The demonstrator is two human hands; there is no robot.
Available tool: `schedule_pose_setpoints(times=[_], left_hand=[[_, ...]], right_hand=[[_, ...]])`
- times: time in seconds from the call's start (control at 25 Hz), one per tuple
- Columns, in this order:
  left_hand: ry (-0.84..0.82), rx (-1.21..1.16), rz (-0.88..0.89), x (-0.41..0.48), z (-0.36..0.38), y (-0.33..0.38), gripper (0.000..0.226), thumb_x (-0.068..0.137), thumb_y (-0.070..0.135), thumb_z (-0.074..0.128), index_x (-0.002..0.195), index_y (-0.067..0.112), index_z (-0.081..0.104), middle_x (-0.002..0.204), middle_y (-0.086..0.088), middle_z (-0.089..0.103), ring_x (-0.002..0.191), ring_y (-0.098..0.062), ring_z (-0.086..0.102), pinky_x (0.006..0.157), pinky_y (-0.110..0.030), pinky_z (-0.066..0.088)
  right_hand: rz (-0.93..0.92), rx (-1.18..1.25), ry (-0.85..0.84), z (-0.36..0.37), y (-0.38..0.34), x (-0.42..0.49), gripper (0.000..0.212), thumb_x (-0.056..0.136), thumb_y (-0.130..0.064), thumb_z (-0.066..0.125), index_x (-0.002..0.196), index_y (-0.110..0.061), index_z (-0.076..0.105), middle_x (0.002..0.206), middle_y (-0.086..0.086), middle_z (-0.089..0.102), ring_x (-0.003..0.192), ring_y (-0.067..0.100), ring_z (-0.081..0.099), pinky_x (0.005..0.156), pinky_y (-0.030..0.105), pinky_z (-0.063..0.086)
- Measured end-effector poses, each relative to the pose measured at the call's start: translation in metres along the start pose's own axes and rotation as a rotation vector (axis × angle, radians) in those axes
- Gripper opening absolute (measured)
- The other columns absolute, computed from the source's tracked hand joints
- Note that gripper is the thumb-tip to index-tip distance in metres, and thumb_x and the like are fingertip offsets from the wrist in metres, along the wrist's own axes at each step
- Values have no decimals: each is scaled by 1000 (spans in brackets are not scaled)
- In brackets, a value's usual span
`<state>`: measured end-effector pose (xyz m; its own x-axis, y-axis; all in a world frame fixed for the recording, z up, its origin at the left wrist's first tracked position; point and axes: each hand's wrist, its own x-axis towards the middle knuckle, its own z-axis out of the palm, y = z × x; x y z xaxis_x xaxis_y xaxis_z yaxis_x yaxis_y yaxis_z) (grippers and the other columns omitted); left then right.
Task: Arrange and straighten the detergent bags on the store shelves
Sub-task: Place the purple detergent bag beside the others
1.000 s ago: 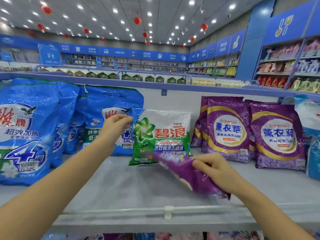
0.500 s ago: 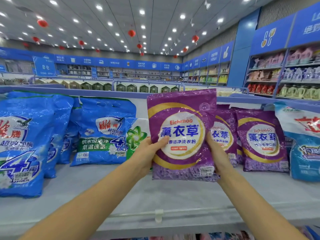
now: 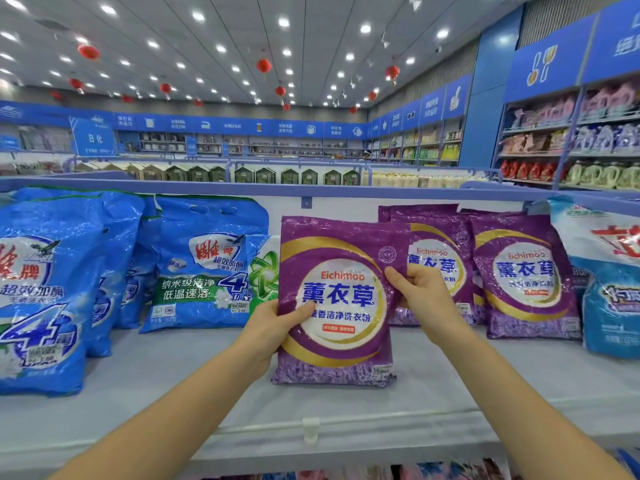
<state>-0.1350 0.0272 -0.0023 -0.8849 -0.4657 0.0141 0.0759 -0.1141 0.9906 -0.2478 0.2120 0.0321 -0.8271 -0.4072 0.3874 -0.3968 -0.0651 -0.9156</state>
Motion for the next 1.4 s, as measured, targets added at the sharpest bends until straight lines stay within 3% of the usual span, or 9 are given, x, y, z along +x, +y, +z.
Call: schedule_pose_setpoints(times=[0.16,0.24,0.36,0.6,0.68,0.8,1.0,1.28,1.4], left_hand=[[-6,-108,-84,0,1,-2,16,85,18,63,99,9,65,88,-8,74,73,-19,70,60,-28,58],[13,-162,-74,0,2,-4,14,87,18,61,97,9,65,82,-7,74,68,-18,71,53,-26,57],[49,-192,-46,1,2,-6,11,87,18,61,94,11,65,74,-4,74,64,-17,70,51,-26,57],[55,-193,-93,4,1,-3,11,86,19,62,93,11,65,71,-5,73,62,-19,70,51,-30,58],[34,-224,-145,5,1,-3,11,86,19,62,92,11,65,72,-7,73,64,-22,70,53,-34,58],[23,-240,-174,7,4,-2,12,85,20,63,93,12,65,73,-7,73,76,-26,67,61,-39,56],[-23,-231,-164,11,24,-4,12,84,21,64,91,11,66,69,-6,73,60,-20,70,50,-31,57],[-75,-202,-140,19,108,1,6,85,17,64,90,13,64,83,-4,70,73,-19,64,62,-32,51],[-67,-207,-142,30,145,2,3,86,16,63,86,13,63,89,-5,69,74,-21,63,65,-34,51]], right_hand=[[139,76,-164,-2,-7,-8,17,93,-27,50,85,-18,62,79,-5,71,74,11,65,74,29,55],[280,-54,-330,-11,-3,-16,14,87,-37,56,93,-25,60,91,-4,68,84,12,65,84,34,55],[314,-258,-484,-8,16,-33,20,85,-35,62,102,-26,58,97,-6,69,87,7,66,80,29,54],[205,-240,-329,-4,31,-36,13,81,-23,70,92,-17,68,85,-3,74,75,8,66,72,31,52],[243,-213,-359,-6,31,-32,12,82,-20,68,93,-15,69,86,-1,74,80,12,66,78,31,51],[364,74,-343,-2,31,-30,17,91,-25,56,100,-15,66,98,0,71,90,13,65,88,30,49],[309,78,-81,-10,30,-33,23,95,-28,48,91,-14,66,82,1,68,69,11,63,56,21,52],[226,89,205,-83,33,-23,29,93,-21,53,88,6,64,78,10,64,72,17,59,62,26,51],[221,42,217,-116,34,-10,33,93,-22,53,84,8,62,72,13,60,64,17,54,53,26,46]])
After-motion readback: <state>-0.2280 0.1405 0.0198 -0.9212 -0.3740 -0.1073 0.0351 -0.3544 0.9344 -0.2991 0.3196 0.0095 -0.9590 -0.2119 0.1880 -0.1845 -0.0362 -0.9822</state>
